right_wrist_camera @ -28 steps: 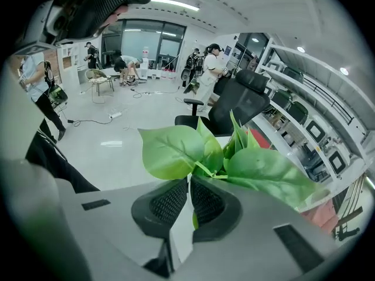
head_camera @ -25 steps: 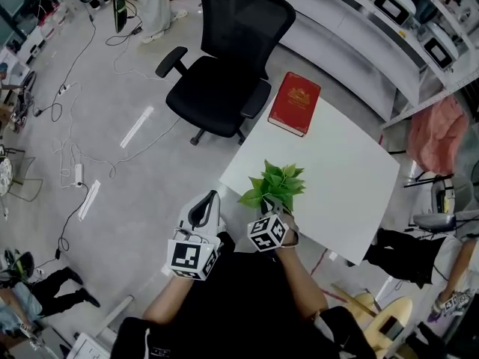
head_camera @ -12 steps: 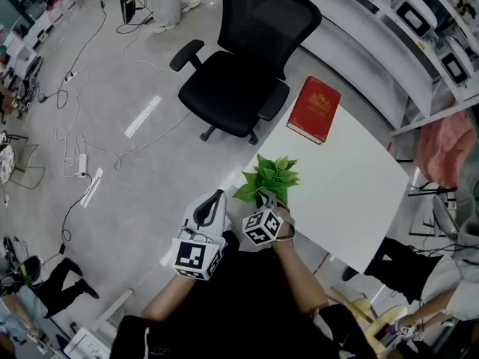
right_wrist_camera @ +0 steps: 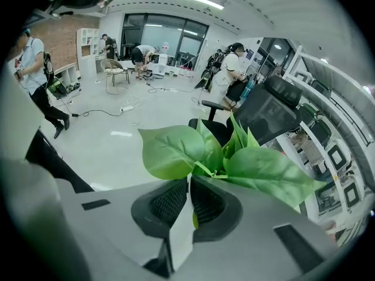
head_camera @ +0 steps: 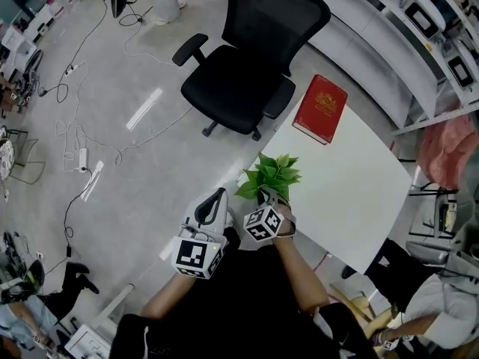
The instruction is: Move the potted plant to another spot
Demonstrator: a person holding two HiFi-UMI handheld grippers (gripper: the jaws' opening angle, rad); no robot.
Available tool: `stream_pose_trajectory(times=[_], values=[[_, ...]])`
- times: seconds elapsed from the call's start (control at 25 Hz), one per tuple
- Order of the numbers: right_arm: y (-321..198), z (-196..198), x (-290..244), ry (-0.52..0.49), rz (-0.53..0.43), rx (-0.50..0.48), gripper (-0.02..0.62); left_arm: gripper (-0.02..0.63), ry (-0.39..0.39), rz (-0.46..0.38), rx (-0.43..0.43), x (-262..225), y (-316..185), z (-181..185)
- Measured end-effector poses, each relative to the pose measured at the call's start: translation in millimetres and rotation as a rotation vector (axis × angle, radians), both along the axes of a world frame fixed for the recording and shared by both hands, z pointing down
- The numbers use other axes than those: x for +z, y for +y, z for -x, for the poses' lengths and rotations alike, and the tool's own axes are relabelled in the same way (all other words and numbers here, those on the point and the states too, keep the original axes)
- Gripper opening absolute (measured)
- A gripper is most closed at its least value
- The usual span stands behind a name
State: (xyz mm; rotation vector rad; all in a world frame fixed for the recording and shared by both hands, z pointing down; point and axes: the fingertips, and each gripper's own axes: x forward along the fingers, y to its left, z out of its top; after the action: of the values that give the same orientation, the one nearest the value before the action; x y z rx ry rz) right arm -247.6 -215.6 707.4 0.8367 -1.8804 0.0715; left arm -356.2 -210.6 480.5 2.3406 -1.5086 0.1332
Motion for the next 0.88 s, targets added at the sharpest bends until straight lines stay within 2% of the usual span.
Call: stream_pose_trajectory(times=[0.52, 0.88], values=[[1.3, 1.2, 4.3, 0.036, -0.022, -0.021, 0.015, 0.018, -0.003, 0.005, -0.005, 4.4, 1.5, -1.9], [15.3, -9.8, -24.2, -0.025, -0.04, 0.016, 0.015, 0.018, 0.006, -0.002, 0.011, -1.3, 9.5, -16.4]])
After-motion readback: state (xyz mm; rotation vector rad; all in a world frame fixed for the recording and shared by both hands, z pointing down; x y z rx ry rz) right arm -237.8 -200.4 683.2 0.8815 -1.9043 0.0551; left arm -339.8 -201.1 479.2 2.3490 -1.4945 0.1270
